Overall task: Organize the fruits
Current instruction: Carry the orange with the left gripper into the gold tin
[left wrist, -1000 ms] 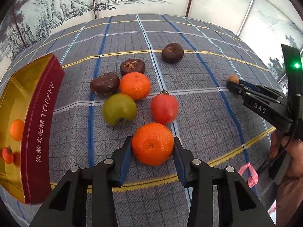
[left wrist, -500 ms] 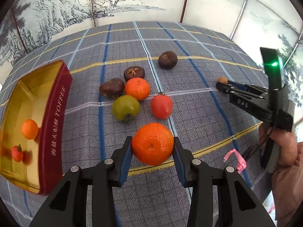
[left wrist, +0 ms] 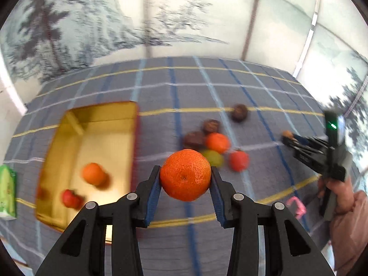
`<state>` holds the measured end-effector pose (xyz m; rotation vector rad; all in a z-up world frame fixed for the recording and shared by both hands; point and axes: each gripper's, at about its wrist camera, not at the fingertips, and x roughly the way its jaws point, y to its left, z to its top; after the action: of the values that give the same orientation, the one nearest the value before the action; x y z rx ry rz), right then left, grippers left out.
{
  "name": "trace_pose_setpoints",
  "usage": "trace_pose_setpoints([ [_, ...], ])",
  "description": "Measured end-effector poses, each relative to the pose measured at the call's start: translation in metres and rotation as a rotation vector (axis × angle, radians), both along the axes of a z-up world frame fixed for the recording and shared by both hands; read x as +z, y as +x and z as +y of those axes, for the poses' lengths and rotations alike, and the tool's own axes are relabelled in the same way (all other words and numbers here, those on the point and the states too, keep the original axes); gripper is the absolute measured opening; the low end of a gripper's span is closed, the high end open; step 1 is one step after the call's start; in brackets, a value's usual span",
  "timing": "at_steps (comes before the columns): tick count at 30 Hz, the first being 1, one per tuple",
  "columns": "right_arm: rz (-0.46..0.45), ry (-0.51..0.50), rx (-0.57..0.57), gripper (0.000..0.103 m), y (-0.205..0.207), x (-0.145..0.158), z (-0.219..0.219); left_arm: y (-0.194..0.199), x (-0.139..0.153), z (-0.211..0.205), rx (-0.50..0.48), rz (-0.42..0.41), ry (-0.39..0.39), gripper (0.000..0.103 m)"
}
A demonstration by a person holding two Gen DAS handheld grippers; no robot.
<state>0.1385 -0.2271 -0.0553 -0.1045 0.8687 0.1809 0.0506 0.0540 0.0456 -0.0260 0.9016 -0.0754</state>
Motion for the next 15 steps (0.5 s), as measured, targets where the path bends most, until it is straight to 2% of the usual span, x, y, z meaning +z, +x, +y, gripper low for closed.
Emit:
trace_pose_setpoints([
  [11,0.000,0.000,0.000,0.026,0.000,0.000,0.000,0.020,-0.019,0.113,0.232,0.047,0.064,0.042],
  [15,0.001,-0.001,0.000,0.026,0.000,0.000,0.000,0.028,-0.035,0.142,0.280,0.083,0.052,0.042],
])
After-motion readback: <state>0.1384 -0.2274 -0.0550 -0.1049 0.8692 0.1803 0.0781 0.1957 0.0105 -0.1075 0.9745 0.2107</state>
